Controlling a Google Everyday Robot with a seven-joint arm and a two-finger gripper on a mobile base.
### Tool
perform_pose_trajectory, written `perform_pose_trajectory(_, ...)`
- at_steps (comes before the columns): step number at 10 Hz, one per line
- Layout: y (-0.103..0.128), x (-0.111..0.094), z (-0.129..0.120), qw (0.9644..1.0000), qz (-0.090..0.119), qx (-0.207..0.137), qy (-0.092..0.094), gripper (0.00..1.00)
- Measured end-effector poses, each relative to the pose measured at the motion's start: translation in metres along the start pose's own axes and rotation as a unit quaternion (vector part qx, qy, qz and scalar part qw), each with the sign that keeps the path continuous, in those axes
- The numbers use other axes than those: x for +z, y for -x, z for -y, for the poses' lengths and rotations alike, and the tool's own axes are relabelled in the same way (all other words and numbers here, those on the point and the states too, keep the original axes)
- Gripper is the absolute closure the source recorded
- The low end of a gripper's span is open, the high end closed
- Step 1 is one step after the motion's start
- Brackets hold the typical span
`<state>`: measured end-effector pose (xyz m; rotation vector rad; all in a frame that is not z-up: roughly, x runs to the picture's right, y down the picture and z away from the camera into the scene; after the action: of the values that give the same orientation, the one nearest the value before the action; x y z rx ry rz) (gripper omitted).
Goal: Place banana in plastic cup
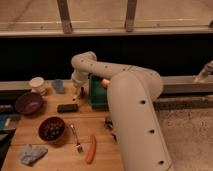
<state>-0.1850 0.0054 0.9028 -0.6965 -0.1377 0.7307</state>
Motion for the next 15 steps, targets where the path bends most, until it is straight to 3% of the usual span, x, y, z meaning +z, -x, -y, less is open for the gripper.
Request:
perform_pose_trajectory(2, 0.001, -0.004, 0.001, 0.9999, 0.014, 0.004, 0.006, 1.0)
perform_pose_trajectory(3, 0.002, -0.015, 0.007, 0.9994, 0.031, 0.01, 0.008, 1.0)
perform_pose_trajectory(7, 0.024, -0.073, 0.015, 0.9953, 0.095, 0.006, 0.014, 1.0)
perform_pose_trajectory(8, 0.036, -0.094, 0.018, 0.9927, 0.119, -0.001, 0.016, 1.0)
perform_pose_trajectory(9, 0.045, -0.102, 0.018, 0.9914, 0.129, -0.008, 0.018, 1.0)
perform_pose_trajectory(11, 0.073, -0.103, 0.011, 0.9888, 0.144, -0.028, 0.029, 1.0)
perform_pose_trajectory(14, 0.115, -0.098, -0.01, 0.9818, 0.164, -0.059, 0.074, 1.0)
perform_pose_trajectory(15, 0.117, -0.098, -0.01, 0.9811, 0.166, -0.061, 0.078, 1.0)
